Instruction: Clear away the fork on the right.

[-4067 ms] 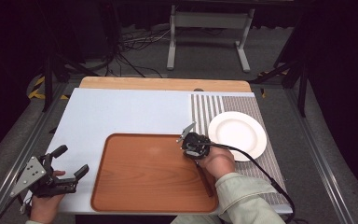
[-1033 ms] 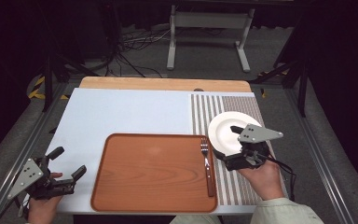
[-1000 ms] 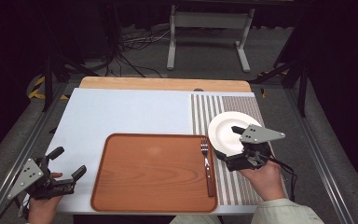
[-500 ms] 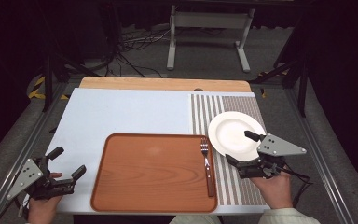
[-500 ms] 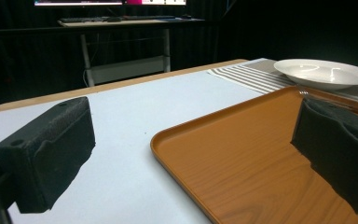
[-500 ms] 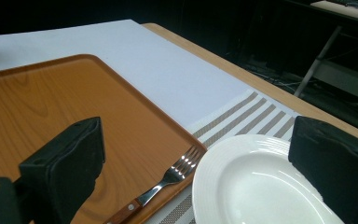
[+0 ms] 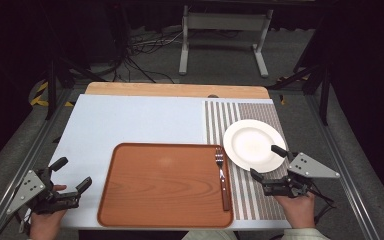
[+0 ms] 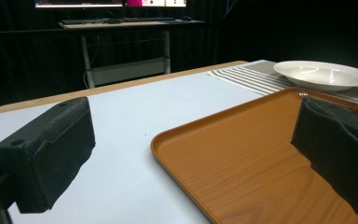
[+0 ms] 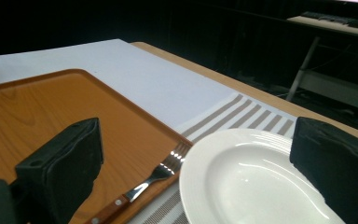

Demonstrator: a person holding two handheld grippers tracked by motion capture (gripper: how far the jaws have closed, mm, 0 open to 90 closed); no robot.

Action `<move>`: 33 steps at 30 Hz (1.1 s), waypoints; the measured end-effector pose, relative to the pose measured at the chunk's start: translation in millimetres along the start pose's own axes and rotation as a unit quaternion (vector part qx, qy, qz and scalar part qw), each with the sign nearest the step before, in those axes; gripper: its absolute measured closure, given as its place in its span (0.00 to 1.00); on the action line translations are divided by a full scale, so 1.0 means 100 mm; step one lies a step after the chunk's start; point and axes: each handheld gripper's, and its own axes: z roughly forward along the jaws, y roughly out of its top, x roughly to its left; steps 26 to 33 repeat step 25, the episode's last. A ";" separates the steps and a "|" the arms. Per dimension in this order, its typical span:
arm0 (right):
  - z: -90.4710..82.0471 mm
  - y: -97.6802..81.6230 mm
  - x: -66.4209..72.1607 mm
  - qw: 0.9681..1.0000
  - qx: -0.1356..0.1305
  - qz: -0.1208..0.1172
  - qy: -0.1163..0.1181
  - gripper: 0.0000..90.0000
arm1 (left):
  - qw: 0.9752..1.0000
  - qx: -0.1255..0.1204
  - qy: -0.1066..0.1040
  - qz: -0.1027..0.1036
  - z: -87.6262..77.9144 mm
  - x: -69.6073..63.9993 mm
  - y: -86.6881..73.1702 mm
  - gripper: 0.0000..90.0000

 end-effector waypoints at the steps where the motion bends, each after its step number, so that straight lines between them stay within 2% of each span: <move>1: -0.01 -0.04 -0.02 1.000 -0.005 0.001 -0.001 0.04 | 1.000 0.000 0.000 0.000 0.00 0.00 0.00 0.00; 3: -0.03 -0.13 -0.04 1.000 -0.011 0.010 -0.002 0.04 | 1.000 0.000 0.000 -0.001 0.01 0.00 0.00 0.00; 11: -0.03 -0.39 -0.07 1.000 -0.018 0.011 -0.007 0.03 | 1.000 -0.004 -0.002 -0.005 0.00 0.01 -0.01 0.00; 15: -0.01 -0.48 -0.05 0.999 -0.026 0.018 -0.008 0.03 | 1.000 -0.010 -0.005 -0.018 0.00 0.03 -0.01 0.00; 18: 0.04 -0.56 -0.03 1.000 -0.008 0.022 -0.007 0.03 | 1.000 -0.010 -0.006 -0.020 -0.01 0.04 -0.02 0.00; 21: 0.07 -0.59 -0.04 1.000 -0.007 0.029 -0.006 0.03 | 1.000 -0.011 -0.006 -0.022 -0.01 0.04 -0.02 0.00; 25: 0.04 -0.58 -0.06 0.999 -0.025 0.036 -0.009 0.03 | 1.000 -0.010 -0.004 -0.017 -0.01 0.04 -0.02 0.00; 33: 0.04 -0.58 -0.06 0.999 -0.025 0.036 -0.009 0.03 | 1.000 -0.010 -0.004 -0.017 -0.01 0.04 -0.02 0.00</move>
